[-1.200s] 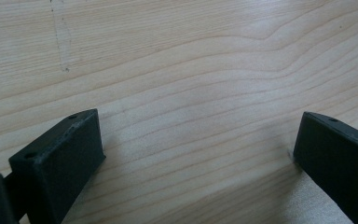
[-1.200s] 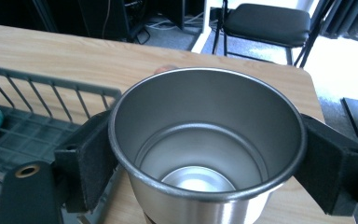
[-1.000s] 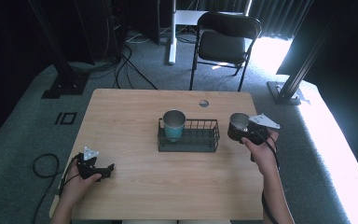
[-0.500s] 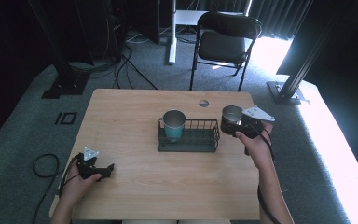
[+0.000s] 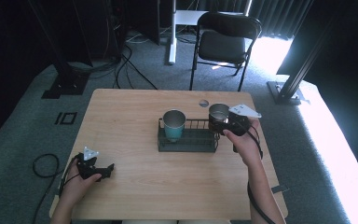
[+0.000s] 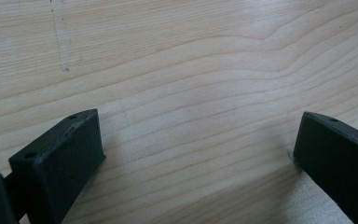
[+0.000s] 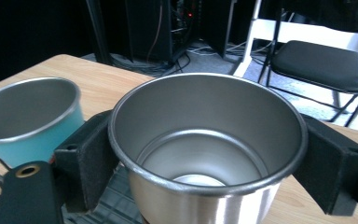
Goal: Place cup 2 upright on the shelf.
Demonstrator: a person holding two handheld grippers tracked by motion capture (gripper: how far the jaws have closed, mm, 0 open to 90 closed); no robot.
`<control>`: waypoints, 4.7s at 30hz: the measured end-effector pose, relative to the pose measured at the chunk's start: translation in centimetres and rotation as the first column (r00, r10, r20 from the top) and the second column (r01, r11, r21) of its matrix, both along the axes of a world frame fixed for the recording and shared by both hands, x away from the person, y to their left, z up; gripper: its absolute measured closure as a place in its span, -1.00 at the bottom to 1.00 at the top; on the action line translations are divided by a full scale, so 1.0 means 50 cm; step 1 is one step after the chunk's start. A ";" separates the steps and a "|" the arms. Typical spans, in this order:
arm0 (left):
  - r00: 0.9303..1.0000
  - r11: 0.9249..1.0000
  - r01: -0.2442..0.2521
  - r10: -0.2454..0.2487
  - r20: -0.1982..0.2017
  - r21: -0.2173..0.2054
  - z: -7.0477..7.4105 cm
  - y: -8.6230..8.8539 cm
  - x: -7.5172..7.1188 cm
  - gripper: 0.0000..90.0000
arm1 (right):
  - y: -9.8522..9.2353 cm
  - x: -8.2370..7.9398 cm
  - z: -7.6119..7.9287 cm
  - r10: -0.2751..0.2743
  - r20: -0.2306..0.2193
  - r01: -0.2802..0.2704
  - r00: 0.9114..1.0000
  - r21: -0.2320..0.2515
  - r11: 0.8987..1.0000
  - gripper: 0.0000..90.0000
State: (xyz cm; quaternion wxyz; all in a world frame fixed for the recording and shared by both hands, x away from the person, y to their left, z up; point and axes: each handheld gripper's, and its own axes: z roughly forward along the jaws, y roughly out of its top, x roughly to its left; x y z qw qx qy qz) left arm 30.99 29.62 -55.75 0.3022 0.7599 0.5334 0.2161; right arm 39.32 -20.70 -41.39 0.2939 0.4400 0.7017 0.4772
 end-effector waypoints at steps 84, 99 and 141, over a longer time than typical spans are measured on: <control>1.000 1.000 0.000 0.000 0.000 0.000 0.000 0.000 0.000 -0.96 | 0.052 -0.021 -0.131 0.108 -0.101 -0.114 0.989 -0.050 0.992 -0.75; 1.000 1.000 0.000 0.000 -0.001 0.000 0.000 0.000 0.000 -0.96 | 0.001 -0.048 -0.139 0.068 -0.095 -0.072 0.993 -0.043 0.996 -0.75; 1.000 1.000 0.000 0.000 0.000 0.000 0.000 0.000 0.000 -0.96 | -0.122 -0.126 -0.230 -0.038 -0.207 0.023 0.978 -0.077 0.997 -0.75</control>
